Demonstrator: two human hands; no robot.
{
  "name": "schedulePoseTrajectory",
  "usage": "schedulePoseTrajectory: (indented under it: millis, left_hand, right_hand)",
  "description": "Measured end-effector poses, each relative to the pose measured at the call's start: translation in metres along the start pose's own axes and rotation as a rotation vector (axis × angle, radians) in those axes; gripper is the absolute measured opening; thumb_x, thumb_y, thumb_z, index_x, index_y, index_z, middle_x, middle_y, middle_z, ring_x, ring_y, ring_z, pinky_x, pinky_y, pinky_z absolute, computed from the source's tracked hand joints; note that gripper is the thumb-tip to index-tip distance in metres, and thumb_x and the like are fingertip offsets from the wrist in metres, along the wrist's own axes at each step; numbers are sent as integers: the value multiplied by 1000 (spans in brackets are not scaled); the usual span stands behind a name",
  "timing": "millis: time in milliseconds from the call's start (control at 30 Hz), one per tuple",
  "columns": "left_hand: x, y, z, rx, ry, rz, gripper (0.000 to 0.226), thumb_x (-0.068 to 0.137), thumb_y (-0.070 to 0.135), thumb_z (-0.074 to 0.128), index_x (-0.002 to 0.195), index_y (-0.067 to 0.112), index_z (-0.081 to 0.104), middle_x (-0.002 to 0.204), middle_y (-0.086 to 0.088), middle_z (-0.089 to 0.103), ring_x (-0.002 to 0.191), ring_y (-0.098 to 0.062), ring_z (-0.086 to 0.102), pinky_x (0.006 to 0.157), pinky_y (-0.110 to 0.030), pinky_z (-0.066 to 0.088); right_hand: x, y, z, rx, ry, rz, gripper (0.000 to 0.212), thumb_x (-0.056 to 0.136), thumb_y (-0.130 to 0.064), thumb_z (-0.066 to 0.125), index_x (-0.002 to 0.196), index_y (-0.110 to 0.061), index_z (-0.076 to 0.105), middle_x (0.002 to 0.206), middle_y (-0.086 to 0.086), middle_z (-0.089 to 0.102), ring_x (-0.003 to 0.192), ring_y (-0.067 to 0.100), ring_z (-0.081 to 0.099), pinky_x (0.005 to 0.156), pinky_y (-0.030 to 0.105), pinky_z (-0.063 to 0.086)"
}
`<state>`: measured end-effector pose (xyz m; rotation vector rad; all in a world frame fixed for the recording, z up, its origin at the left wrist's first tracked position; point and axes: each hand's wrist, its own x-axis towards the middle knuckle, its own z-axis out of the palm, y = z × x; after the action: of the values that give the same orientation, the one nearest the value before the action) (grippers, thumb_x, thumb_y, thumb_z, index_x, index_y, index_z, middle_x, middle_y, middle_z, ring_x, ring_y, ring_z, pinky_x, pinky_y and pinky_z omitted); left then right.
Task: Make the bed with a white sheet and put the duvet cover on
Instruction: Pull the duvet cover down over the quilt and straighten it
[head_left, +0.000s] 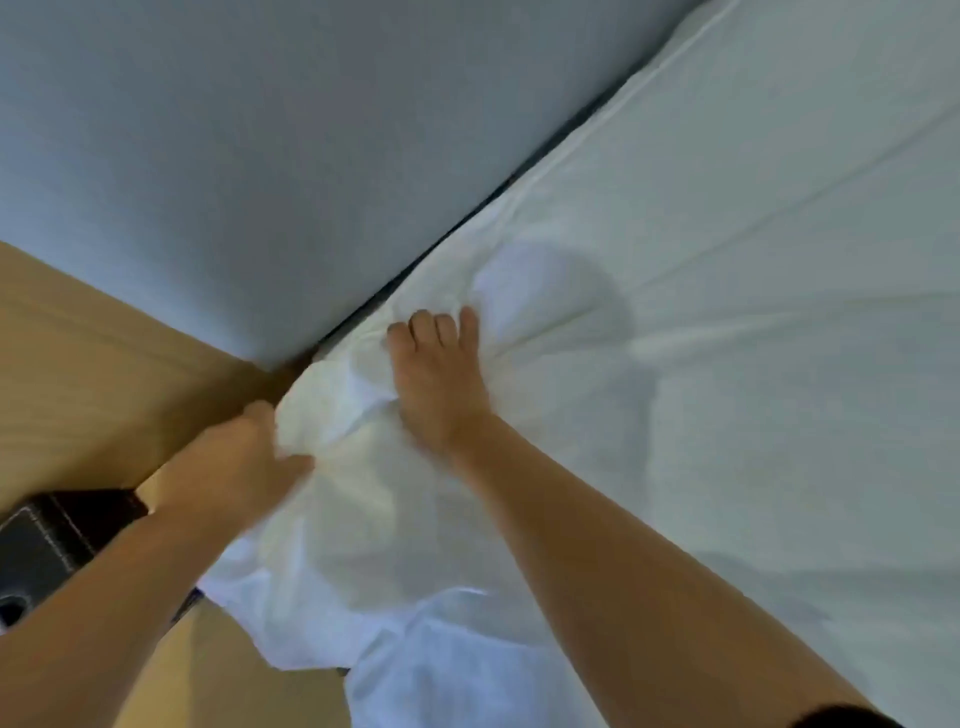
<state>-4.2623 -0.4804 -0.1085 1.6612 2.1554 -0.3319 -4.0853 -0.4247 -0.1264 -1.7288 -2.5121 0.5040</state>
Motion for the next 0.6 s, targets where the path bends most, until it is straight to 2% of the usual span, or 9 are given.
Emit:
schedulePoseTrajectory:
  millis: [67,133,200,233,300,367,400,500,600]
  left_hand:
    - [1,34,35,7,-65,-102,49,86,35,62,116,4,39,114,-17,56,102,-35,56,78,-39,42]
    - [-3,64,49,0,-35,-239,67,87,34,60,133,-1,25,132,-21,39,120,-37,42,92,-45,38]
    - [-13,81,49,-19,46,-284,86,86,32,61,144,0,7,144,-21,22,130,-38,27,102,-48,30]
    - [-19,86,48,-66,115,-238,92,84,28,63,147,1,2,148,-21,15,134,-38,20,106,-49,24]
    - [-34,99,48,-194,237,-31,91,83,22,65,149,3,5,153,-22,12,140,-38,12,110,-51,18]
    - [-53,124,52,-231,236,187,83,87,33,61,151,12,13,156,-18,12,143,-37,10,110,-55,18]
    - [-61,137,57,-213,186,259,82,87,43,57,151,17,13,158,-14,8,144,-34,6,110,-56,18]
    - [-66,165,71,-130,16,296,85,84,61,48,151,31,5,158,-5,-9,145,-26,-7,111,-57,9]
    - [-45,177,58,-107,131,332,78,85,60,48,149,26,19,158,-6,7,144,-26,3,110,-57,11]
  right_hand:
    - [-19,9,19,95,-20,-89,72,80,-13,57,145,-13,26,146,12,27,134,31,19,113,51,-2]
    - [-40,17,26,177,82,-114,80,74,-17,65,146,-12,30,151,17,27,138,36,18,113,53,8]
    - [-72,35,28,122,155,-79,79,70,-26,68,142,-13,39,148,17,36,136,38,30,109,56,20]
    - [-93,48,28,80,146,-50,76,71,-32,68,141,-14,43,147,16,39,135,38,35,108,56,21]
    - [-133,75,24,3,119,37,70,77,-47,59,138,-15,48,145,14,42,133,37,39,107,57,22]
    - [-170,100,17,-89,86,194,70,78,-58,49,135,-17,51,143,14,45,131,37,42,103,62,26]
    - [-186,110,14,-90,63,289,72,77,-61,52,136,-18,51,144,14,43,131,38,41,101,64,27]
    - [-220,131,12,-11,-22,528,83,76,-65,57,145,-23,35,154,10,26,140,36,25,107,63,13]
    - [-231,136,11,43,-76,573,82,83,-67,44,150,-29,16,159,4,7,145,30,6,111,57,0]
